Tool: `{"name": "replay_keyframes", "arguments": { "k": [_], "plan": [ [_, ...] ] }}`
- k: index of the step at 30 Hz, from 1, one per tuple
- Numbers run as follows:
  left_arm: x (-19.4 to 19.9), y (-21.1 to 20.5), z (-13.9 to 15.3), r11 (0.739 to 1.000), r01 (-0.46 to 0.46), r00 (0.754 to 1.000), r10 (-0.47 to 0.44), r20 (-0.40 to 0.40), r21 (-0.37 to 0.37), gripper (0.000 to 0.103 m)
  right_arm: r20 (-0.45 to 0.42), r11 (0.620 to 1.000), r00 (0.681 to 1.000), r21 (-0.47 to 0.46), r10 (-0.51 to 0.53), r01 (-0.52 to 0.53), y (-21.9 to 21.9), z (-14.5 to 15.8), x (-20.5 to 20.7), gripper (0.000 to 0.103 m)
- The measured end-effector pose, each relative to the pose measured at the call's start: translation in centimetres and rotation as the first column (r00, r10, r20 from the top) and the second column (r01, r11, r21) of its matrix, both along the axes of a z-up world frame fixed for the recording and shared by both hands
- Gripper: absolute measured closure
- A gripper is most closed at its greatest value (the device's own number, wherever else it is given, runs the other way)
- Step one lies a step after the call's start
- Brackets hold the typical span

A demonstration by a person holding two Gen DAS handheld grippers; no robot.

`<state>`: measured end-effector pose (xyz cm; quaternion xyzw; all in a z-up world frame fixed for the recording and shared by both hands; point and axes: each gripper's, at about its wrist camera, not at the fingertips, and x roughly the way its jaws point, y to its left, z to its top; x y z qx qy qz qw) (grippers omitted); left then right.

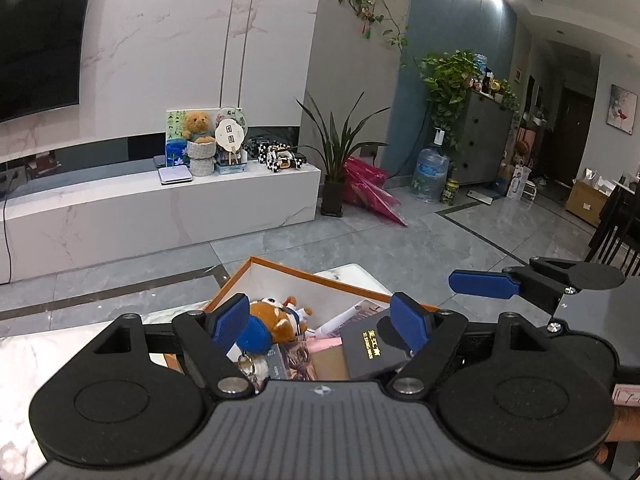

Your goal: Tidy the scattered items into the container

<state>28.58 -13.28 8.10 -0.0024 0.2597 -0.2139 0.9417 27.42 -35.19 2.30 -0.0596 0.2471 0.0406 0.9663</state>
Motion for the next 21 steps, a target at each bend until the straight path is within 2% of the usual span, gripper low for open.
{"name": "replay_keyframes", "arguments": {
  "k": [1,6,10,15,21],
  "plan": [
    [-0.3,0.0,-0.1,1.000,0.001,1.000,-0.001,-0.001,-0.006,0.006,0.003,1.000,1.000,0.003,-0.005,0.005,0.0,-0.2,-0.3,0.027],
    [-0.9,1.0,-1.5,0.995,-0.022,0.999,0.017,-0.051,-0.100,0.006,0.023,0.999,0.999,0.013,-0.045,0.045,0.2,-1.3,-2.0,0.025],
    [-1.0,1.4,-2.7,0.992,-0.040,0.997,0.031,-0.077,-0.122,0.001,0.025,0.997,0.997,0.027,-0.075,0.074,0.2,-2.4,-2.9,0.024],
    [-1.0,1.6,-4.0,0.995,-0.053,0.994,0.044,-0.098,-0.086,0.000,0.013,0.993,0.994,0.030,-0.112,0.112,0.2,-4.0,-3.5,0.023],
    [-1.3,0.7,-5.5,0.997,-0.072,0.991,0.071,-0.114,-0.004,0.000,-0.012,0.980,0.985,0.094,-0.174,0.174,-0.6,-5.6,-4.4,0.018]
  ]
}}
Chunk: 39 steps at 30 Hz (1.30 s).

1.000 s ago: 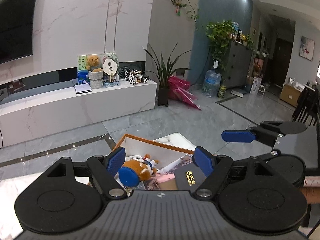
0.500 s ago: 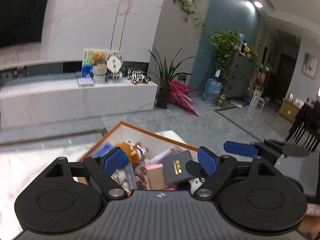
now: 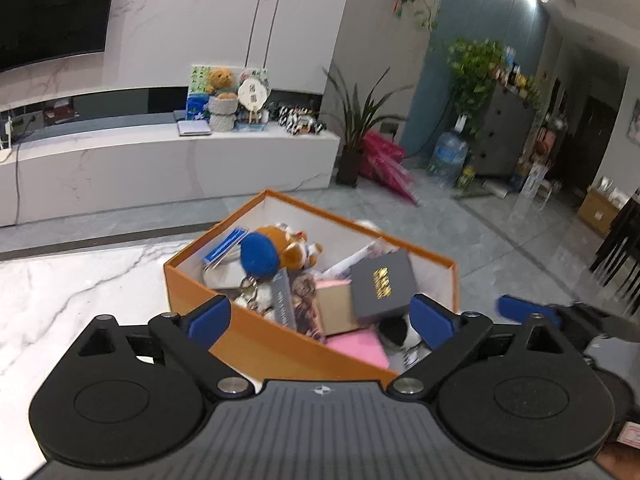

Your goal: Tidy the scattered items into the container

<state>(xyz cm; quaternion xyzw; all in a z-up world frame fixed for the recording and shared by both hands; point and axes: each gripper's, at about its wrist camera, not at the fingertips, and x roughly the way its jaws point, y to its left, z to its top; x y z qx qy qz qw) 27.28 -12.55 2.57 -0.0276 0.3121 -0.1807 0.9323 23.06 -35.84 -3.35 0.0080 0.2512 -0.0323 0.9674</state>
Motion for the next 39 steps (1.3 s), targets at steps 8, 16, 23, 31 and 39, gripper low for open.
{"name": "replay_keyframes", "arguments": {
  "k": [8,16,23,31,39],
  "plan": [
    [-0.2,-1.0,-1.3,0.996,-0.047,0.998,0.049,-0.027,0.082,0.000,0.006,0.998,0.998,0.019,-0.065,0.065,-1.0,-1.0,-1.0,0.015],
    [-0.3,-1.2,-1.1,0.988,-0.077,0.997,0.079,-0.012,0.135,0.000,-0.001,0.997,0.997,0.015,-0.071,0.071,-0.9,-1.4,-1.0,0.013],
    [-0.3,-1.2,-1.3,0.987,-0.073,0.997,0.078,-0.024,0.140,0.000,-0.001,0.998,0.998,0.009,-0.070,0.070,-0.8,-1.5,-1.4,0.012],
    [-0.3,-1.4,-1.2,0.986,-0.067,0.997,0.071,-0.019,0.150,0.000,-0.004,0.997,0.997,0.016,-0.072,0.072,-0.8,-1.5,-1.4,0.011],
    [-0.3,-1.6,-1.2,0.986,-0.064,0.997,0.068,-0.019,0.155,0.000,-0.006,0.997,0.997,0.020,-0.075,0.076,-0.9,-1.6,-1.5,0.011]
  ]
}}
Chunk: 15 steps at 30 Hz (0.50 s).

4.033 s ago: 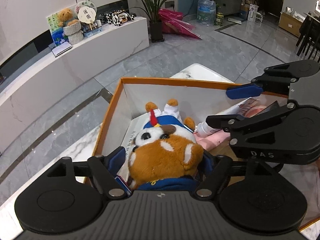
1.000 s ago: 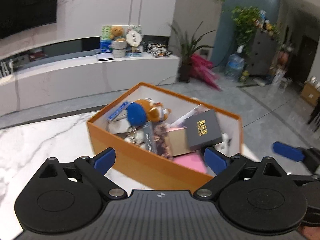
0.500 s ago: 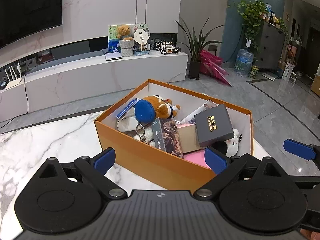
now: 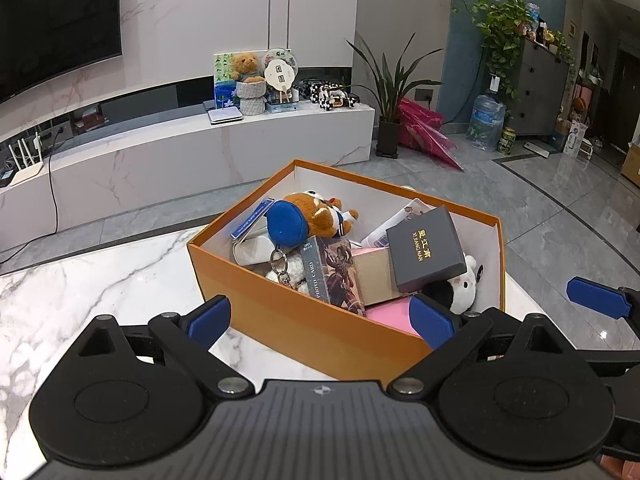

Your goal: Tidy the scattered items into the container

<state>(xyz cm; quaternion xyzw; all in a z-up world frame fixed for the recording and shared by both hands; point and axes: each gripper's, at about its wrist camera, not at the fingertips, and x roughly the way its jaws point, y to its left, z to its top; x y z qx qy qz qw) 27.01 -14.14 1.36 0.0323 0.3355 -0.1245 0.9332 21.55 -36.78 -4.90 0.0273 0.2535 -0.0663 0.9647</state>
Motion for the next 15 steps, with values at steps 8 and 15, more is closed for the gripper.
{"name": "replay_keyframes", "arguments": {
  "k": [8,15],
  "plan": [
    [-0.06,-0.07,-0.01,1.000,0.005,1.000,-0.005,-0.002,-0.002,0.000,-0.004,1.000,1.000,0.003,0.000,0.000,-0.17,-0.15,-0.25,0.011],
    [-0.11,-0.34,-0.08,1.000,0.018,1.000,-0.018,-0.003,-0.002,0.000,-0.010,1.000,1.000,-0.001,0.010,-0.010,0.20,-0.38,-0.43,0.011]
  ]
}}
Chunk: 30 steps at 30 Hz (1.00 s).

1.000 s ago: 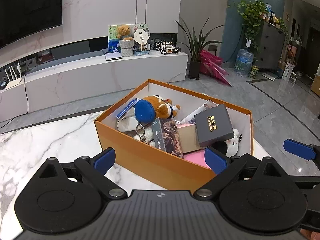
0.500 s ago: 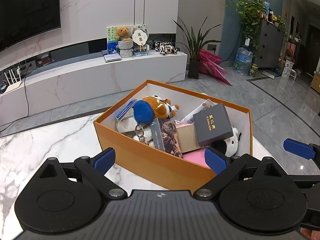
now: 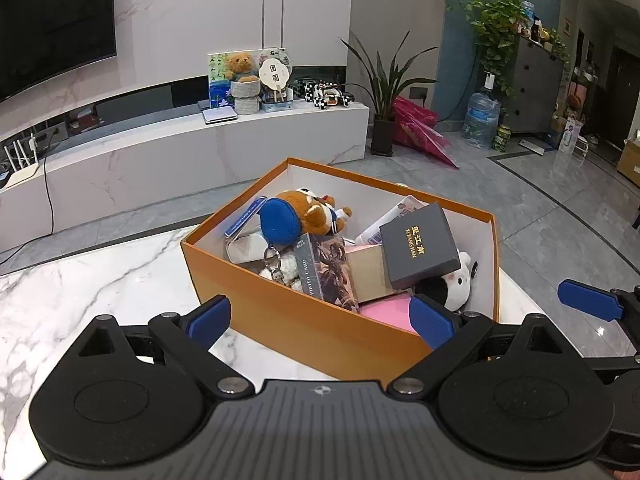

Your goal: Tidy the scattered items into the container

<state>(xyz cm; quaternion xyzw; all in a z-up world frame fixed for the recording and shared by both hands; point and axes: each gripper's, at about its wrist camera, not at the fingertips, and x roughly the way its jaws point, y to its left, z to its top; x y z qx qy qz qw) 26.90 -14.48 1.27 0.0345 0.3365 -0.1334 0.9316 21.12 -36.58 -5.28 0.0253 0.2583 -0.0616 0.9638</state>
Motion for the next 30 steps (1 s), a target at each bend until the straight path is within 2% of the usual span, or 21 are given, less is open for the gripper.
{"name": "replay_keyframes", "arguments": {
  "k": [30],
  "plan": [
    [-0.2,1.1,-0.1,1.000,-0.001,1.000,0.002,0.015,-0.015,0.000,-0.010,1.000,1.000,-0.016,0.007,-0.008,1.3,-0.2,0.2,0.010]
  ]
}}
